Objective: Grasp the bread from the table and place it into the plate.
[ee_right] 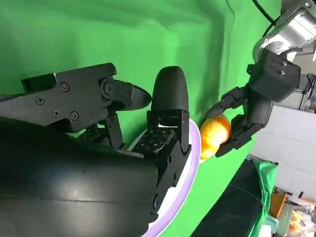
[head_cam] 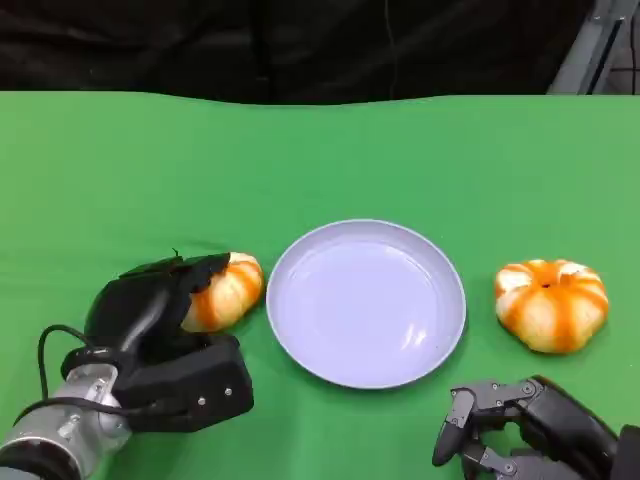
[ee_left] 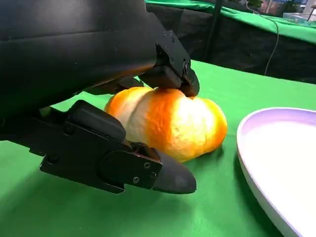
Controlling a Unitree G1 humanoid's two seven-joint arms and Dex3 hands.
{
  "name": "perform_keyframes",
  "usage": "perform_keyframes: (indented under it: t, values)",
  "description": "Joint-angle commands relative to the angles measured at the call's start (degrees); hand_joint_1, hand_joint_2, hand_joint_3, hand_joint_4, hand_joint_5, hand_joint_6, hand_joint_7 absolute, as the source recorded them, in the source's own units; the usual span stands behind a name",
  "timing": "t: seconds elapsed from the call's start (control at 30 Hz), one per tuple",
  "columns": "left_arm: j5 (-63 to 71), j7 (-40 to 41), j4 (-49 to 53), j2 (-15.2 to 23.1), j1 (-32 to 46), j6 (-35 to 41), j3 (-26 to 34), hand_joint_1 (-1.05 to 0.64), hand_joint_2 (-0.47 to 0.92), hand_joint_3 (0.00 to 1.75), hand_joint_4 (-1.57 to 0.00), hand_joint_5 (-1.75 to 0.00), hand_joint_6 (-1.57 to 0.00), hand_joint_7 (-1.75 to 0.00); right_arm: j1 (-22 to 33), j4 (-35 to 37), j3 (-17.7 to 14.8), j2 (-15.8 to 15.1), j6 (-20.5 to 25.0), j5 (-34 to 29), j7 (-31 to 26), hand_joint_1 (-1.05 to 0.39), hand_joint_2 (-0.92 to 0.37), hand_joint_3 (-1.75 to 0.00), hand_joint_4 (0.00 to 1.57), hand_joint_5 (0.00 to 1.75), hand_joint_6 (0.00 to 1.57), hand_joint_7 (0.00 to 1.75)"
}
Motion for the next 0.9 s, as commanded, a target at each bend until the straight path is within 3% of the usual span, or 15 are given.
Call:
perform_keyframes:
  t: [0.03,0.13,0.17,0.27,0.47,0.57,0.6,0.63,0.7,0.77,0.8,0.9]
  values:
    - [0.08,-0.79,1.43,-0.49,0.05,0.76,-0.80,-0.31,0.83,0.05,-0.57,-0.01,-0.55,-0.01,0.41,-0.79,-0.04,-0.77,-0.23,0.70,0.09,-0.03,-0.90,-0.52,0.71,1.57,0.79,1.08]
    - [0.00,-0.99,1.57,-0.50,0.06,0.75,-0.84,-0.23,0.82,0.02,-0.57,-0.01,-0.56,0.00,0.45,-0.82,-0.06,-0.79,-0.20,0.71,0.07,-0.03,-0.90,-0.52,0.71,1.58,0.79,1.08]
    - [-0.04,-1.07,1.62,-0.47,0.10,0.63,-0.85,-0.10,0.84,0.02,-0.56,0.00,-0.56,-0.01,0.47,-0.85,-0.07,-0.83,-0.19,0.62,0.00,-0.03,-0.90,-0.52,0.71,1.58,0.80,1.08]
    - [-0.25,-1.56,1.71,-0.46,0.16,0.73,-0.79,0.01,0.87,0.02,-0.55,0.00,-0.57,-0.01,0.53,-1.01,-0.05,-0.95,0.01,0.38,-0.12,-0.03,-0.90,-0.52,0.71,1.57,0.80,1.08]
    - [-0.89,-2.31,1.77,-0.53,0.08,1.25,-0.44,0.04,0.89,0.01,-0.54,0.00,-0.58,0.00,0.50,-1.08,-0.05,-0.97,0.07,0.39,-0.08,-0.03,-0.90,-0.53,0.71,1.57,0.79,1.09]
    - [-1.67,-1.21,1.79,-1.00,0.06,2.33,0.09,0.04,0.90,0.01,-0.69,-0.07,-0.79,-0.07,0.46,-0.99,-0.06,-0.91,0.06,0.47,-0.03,-0.04,-0.90,-0.53,0.71,1.57,0.78,1.09]
    - [-1.75,-0.70,1.79,-1.06,0.08,2.44,0.07,0.04,0.90,0.00,-0.73,-0.15,-0.88,-0.05,0.47,-1.05,-0.05,-0.90,0.16,0.46,-0.05,-0.04,-0.90,-0.52,0.71,1.57,0.79,1.09]
    - [-1.81,-0.40,1.78,-1.10,0.09,2.51,0.04,0.03,0.90,0.00,-0.67,-0.31,-0.93,-0.03,0.48,-1.07,-0.05,-0.89,0.21,0.46,-0.07,-0.04,-0.90,-0.52,0.71,1.57,0.79,1.09]
    - [-1.87,0.11,1.79,-1.11,0.08,2.51,-0.05,0.02,0.90,0.00,-0.49,-0.78,-1.00,-0.01,0.52,-1.19,-0.05,-0.88,0.45,0.47,-0.08,-0.04,-0.90,-0.52,0.71,1.57,0.79,1.09]
    - [-1.98,1.04,1.72,-1.20,0.15,2.45,-0.02,0.01,0.90,0.00,-0.43,-0.95,-1.03,-0.01,0.54,-1.18,-0.05,-0.83,0.42,0.58,-0.02,-0.04,-0.90,-0.52,0.71,1.57,0.79,1.09]
    - [-1.96,1.77,1.65,-1.28,0.21,2.44,-0.01,-0.06,0.87,0.00,-0.50,-1.11,-1.12,-0.05,0.53,-1.11,-0.06,-0.80,0.28,0.65,0.02,-0.04,-0.90,-0.51,0.71,1.57,0.79,1.09]
    - [-1.93,2.76,1.68,-1.37,0.24,2.42,-0.10,-0.11,0.85,0.00,-0.53,-1.22,-1.17,-0.08,0.51,-1.03,-0.06,-0.78,0.11,0.71,0.06,-0.03,-0.90,-0.51,0.71,1.58,0.79,1.09]
